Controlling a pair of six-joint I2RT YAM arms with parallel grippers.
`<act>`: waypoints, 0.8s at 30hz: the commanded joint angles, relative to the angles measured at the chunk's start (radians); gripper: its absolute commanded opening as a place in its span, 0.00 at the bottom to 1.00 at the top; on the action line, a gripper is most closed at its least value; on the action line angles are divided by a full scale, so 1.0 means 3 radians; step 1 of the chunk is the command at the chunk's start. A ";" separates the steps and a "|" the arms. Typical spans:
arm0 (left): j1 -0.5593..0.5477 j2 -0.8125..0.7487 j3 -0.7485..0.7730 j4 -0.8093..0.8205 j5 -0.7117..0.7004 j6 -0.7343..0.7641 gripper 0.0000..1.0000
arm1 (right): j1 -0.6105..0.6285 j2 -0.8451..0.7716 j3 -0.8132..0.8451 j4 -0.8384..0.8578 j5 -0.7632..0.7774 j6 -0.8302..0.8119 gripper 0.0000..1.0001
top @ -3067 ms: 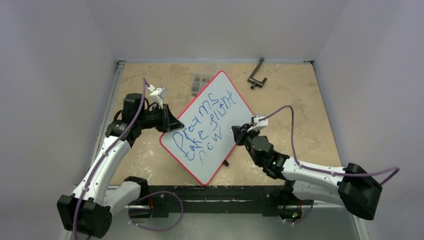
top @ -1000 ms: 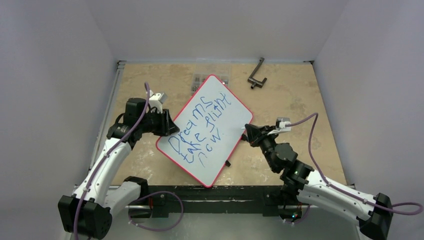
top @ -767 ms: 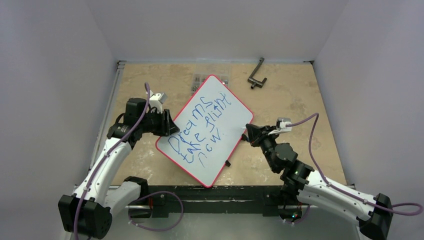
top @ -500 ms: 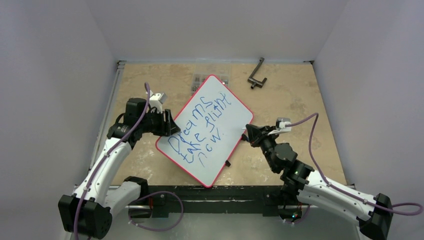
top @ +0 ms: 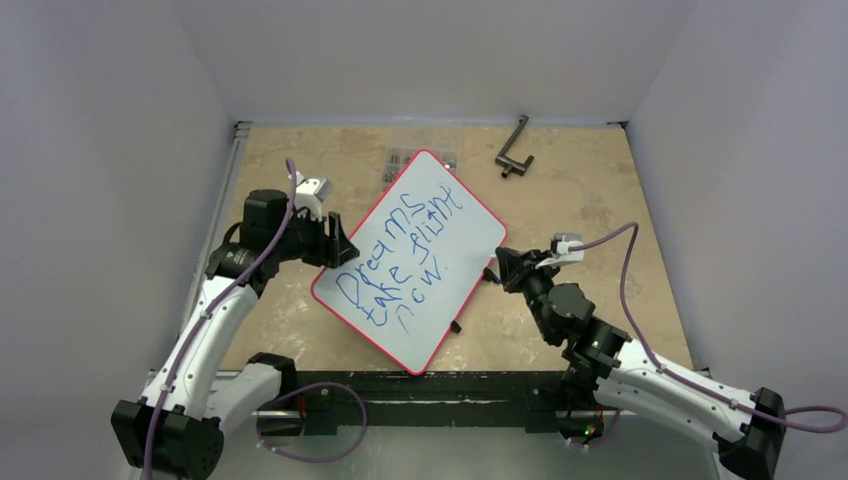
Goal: Write a sentence on the whiteboard
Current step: Pick up the pen cap from the center of the board.
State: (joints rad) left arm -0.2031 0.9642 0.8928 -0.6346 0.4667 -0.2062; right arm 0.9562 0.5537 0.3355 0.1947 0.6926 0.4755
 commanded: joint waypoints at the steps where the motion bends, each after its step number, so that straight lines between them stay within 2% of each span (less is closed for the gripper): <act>1: -0.0043 -0.0162 0.0283 -0.0046 -0.0057 0.0236 0.56 | -0.0007 -0.0007 0.0311 -0.0082 0.0193 -0.0129 0.00; 4: -0.0148 -0.0125 0.0399 -0.0058 -0.0089 0.0307 0.68 | -0.0007 0.0043 0.0457 -0.0169 0.0270 -0.0177 0.00; 9: -0.0638 0.0060 0.0903 -0.0207 -0.0594 0.0541 0.69 | -0.0009 0.0220 0.0827 -0.0364 0.0478 -0.0250 0.00; 12: -0.0818 0.0194 0.1182 -0.0200 -0.0433 0.0736 0.67 | -0.0012 0.0417 0.1170 -0.0521 0.0612 -0.0356 0.00; 17: -0.1360 0.0493 0.1393 -0.0014 0.0033 0.1577 0.69 | -0.0061 0.0935 0.2066 -0.0899 0.0674 -0.0498 0.00; 20: -0.1540 0.0771 0.1576 0.0030 0.0225 0.1962 0.69 | -0.0081 0.1150 0.2518 -0.1053 0.0674 -0.0582 0.00; 24: -0.1737 0.1118 0.1732 -0.0023 0.0469 0.2452 0.66 | -0.0111 0.1217 0.2846 -0.1038 0.0769 -0.0666 0.00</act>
State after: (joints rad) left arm -0.6765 1.2186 1.3502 -0.6624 0.4942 0.3054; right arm 0.9344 0.9157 1.0935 -0.0910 0.8639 0.3294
